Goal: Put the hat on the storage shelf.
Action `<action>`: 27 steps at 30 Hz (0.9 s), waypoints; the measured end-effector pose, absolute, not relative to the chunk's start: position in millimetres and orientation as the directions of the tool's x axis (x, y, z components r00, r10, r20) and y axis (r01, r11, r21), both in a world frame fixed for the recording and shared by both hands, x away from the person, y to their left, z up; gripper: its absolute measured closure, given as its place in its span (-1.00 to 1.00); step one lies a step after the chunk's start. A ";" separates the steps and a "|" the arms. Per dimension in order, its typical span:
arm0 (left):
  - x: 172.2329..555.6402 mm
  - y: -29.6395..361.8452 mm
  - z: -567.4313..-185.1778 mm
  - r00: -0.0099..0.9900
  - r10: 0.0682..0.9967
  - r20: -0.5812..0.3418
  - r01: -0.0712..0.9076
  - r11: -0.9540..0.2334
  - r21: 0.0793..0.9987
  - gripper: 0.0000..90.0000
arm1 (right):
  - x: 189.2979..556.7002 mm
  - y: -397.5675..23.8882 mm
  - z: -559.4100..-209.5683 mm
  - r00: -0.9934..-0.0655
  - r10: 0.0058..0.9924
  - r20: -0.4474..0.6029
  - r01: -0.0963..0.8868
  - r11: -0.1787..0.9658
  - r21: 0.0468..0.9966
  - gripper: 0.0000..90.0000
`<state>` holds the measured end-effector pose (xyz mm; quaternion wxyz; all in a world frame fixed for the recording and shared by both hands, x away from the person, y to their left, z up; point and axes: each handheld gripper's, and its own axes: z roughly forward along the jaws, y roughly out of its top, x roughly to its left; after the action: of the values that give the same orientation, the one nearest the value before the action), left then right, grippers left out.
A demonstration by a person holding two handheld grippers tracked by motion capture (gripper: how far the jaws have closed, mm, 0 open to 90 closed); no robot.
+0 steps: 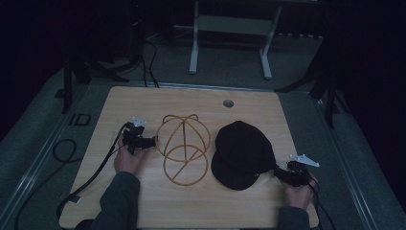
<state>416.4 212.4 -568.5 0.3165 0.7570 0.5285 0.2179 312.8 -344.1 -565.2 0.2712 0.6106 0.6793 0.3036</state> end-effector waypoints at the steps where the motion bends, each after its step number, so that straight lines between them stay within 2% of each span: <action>1: 416.4 212.5 -568.5 0.347 0.938 -0.004 0.662 -0.242 0.709 -0.68 | 312.8 -344.1 -565.2 -0.107 0.994 0.003 0.665 0.070 0.743 -0.35; 6: 414.9 212.6 -568.6 0.349 0.937 -0.004 0.661 -0.243 0.710 -0.68 | 312.9 -343.4 -565.3 -0.095 0.996 0.003 0.666 0.061 0.744 -0.36; 10: 414.9 212.6 -568.6 0.349 0.937 -0.004 0.661 -0.243 0.710 -0.68 | 313.0 -345.7 -564.5 -0.121 0.993 0.002 0.670 0.080 0.738 -0.34; 12: 414.9 212.6 -568.6 0.349 0.937 -0.004 0.661 -0.243 0.710 -0.68 | 312.8 -348.4 -561.8 -0.125 0.992 0.005 0.684 0.082 0.725 -0.21; 17: 414.8 212.6 -568.6 0.349 0.937 -0.004 0.661 -0.243 0.710 -0.68 | 309.9 -352.2 -556.6 -0.147 0.988 0.036 0.710 0.080 0.700 -0.06; 27: 414.6 212.8 -568.5 0.349 0.937 -0.003 0.661 -0.244 0.710 -0.68 | 294.7 -344.8 -533.0 -0.229 0.973 0.013 0.699 0.155 0.698 -0.07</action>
<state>414.6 212.8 -568.5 0.3165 0.7578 0.5272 0.2183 294.7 -344.8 -533.0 0.2296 0.5771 0.7244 0.2991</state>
